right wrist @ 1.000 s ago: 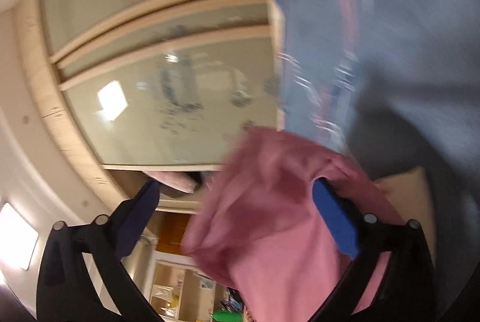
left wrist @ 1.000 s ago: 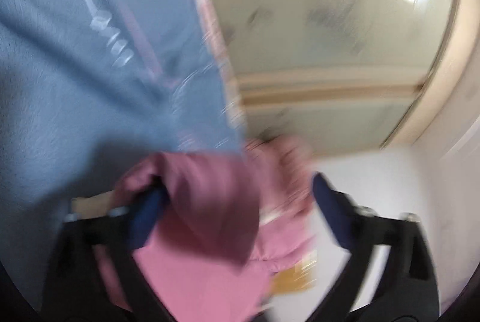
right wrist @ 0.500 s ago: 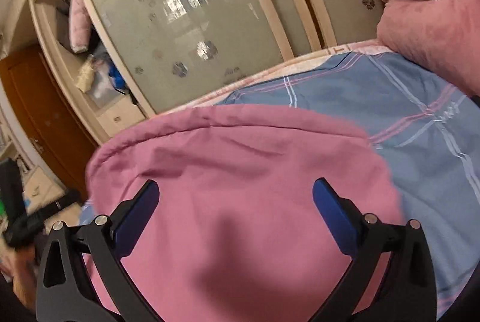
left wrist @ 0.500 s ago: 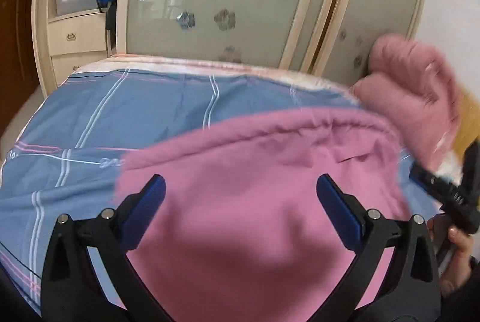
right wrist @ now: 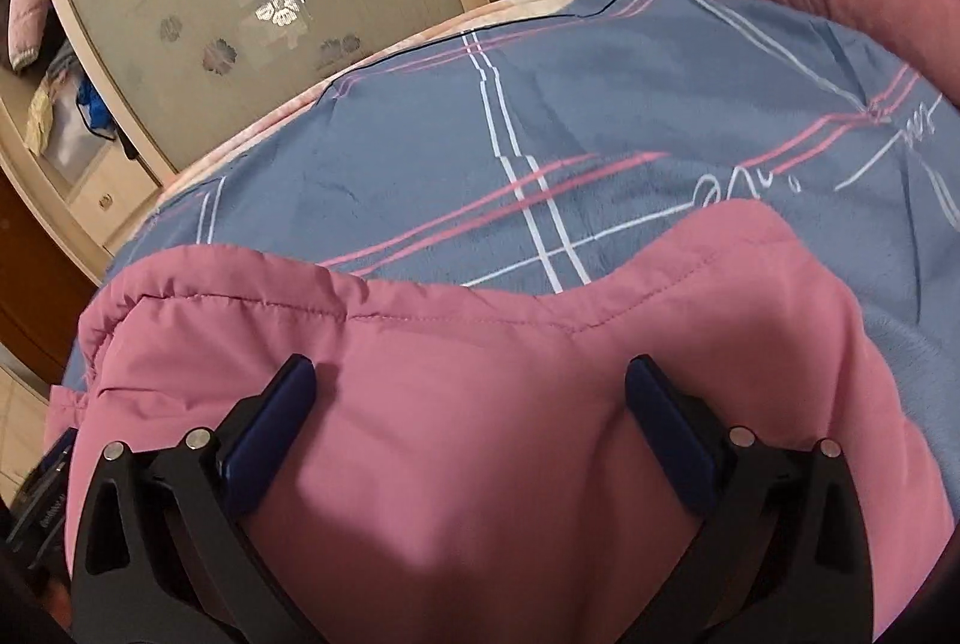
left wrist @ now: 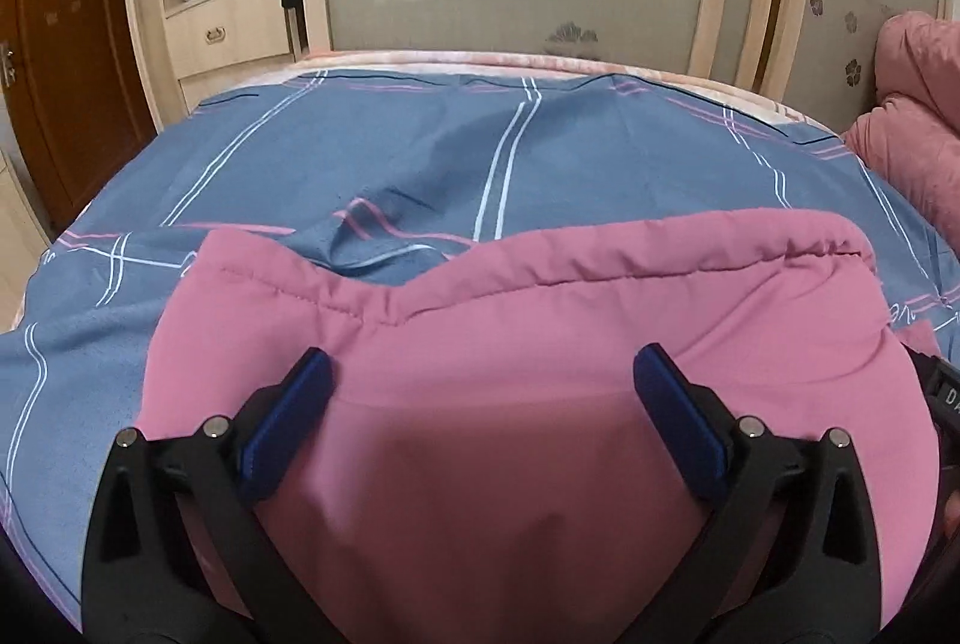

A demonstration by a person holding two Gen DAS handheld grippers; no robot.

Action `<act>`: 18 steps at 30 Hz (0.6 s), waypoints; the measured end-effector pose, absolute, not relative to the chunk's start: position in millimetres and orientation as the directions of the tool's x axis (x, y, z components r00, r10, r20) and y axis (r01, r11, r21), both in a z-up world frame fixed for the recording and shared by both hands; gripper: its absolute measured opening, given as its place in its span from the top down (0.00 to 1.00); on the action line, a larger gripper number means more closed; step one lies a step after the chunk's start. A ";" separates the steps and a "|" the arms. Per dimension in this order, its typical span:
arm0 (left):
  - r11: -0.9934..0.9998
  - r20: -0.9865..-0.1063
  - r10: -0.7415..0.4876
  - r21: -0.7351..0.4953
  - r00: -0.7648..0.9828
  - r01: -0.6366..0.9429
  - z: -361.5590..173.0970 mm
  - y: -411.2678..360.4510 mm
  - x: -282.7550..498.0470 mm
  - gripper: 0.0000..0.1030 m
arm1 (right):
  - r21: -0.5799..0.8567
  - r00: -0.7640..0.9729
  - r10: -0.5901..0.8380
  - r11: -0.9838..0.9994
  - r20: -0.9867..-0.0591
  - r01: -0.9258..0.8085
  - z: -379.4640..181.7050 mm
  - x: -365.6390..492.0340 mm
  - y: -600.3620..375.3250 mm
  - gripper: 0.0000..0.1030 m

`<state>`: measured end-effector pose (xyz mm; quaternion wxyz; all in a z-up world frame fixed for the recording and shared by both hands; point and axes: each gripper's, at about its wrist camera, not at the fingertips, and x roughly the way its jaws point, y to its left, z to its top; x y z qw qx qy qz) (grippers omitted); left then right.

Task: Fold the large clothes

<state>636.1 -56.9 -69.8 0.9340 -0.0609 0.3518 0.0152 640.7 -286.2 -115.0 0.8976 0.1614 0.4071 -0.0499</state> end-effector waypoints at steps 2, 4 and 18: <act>0.992 -0.639 0.012 -0.091 0.769 -0.092 -65.7 -57.4 626.7 0.02 | 0.260 0.673 0.043 0.939 -0.738 0.225 -113.1 643.7 -286.2 0.01; 0.990 -0.609 0.039 -0.081 0.792 -0.111 -55.7 -50.5 616.8 0.02 | 0.278 0.696 0.052 0.936 -0.716 0.216 -96.6 634.5 -285.7 0.01; 0.998 -0.457 -0.017 -0.067 0.889 -0.015 18.2 -27.1 373.5 0.02 | 0.156 0.845 0.079 0.988 -0.530 0.006 23.7 342.4 -245.3 0.01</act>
